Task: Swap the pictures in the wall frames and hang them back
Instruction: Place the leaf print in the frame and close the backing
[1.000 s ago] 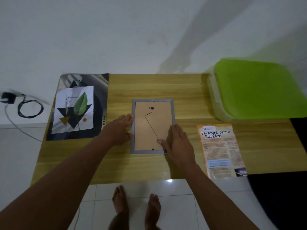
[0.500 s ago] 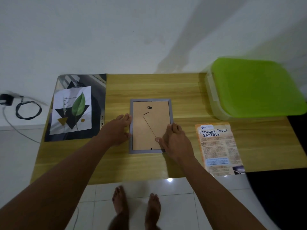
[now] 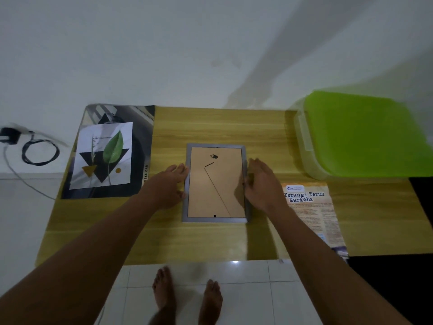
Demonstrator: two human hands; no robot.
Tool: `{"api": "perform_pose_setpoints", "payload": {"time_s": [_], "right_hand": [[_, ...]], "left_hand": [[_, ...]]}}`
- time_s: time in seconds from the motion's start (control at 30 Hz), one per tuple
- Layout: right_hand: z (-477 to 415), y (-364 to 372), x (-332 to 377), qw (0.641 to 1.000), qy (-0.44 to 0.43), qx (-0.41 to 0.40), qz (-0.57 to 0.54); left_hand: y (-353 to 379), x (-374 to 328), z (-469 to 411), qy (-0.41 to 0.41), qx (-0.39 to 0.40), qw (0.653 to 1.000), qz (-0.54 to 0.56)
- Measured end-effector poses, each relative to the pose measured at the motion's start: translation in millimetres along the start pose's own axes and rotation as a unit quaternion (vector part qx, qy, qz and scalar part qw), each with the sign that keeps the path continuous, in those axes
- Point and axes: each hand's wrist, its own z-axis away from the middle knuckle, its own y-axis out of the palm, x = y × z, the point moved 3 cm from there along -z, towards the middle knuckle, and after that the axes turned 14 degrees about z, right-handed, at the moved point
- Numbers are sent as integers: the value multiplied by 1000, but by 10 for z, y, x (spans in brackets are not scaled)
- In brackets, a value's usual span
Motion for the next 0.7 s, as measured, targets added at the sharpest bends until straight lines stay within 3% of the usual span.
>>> {"api": "perform_pose_setpoints", "payload": {"time_s": [0.2, 0.7], "right_hand": [[-522, -49, 387, 987, -147, 29, 65], [-717, -124, 530, 974, -190, 42, 120]], "left_hand": [[10, 4, -16, 2, 0, 1000, 10], [-12, 15, -25, -4, 10, 999, 31]]}}
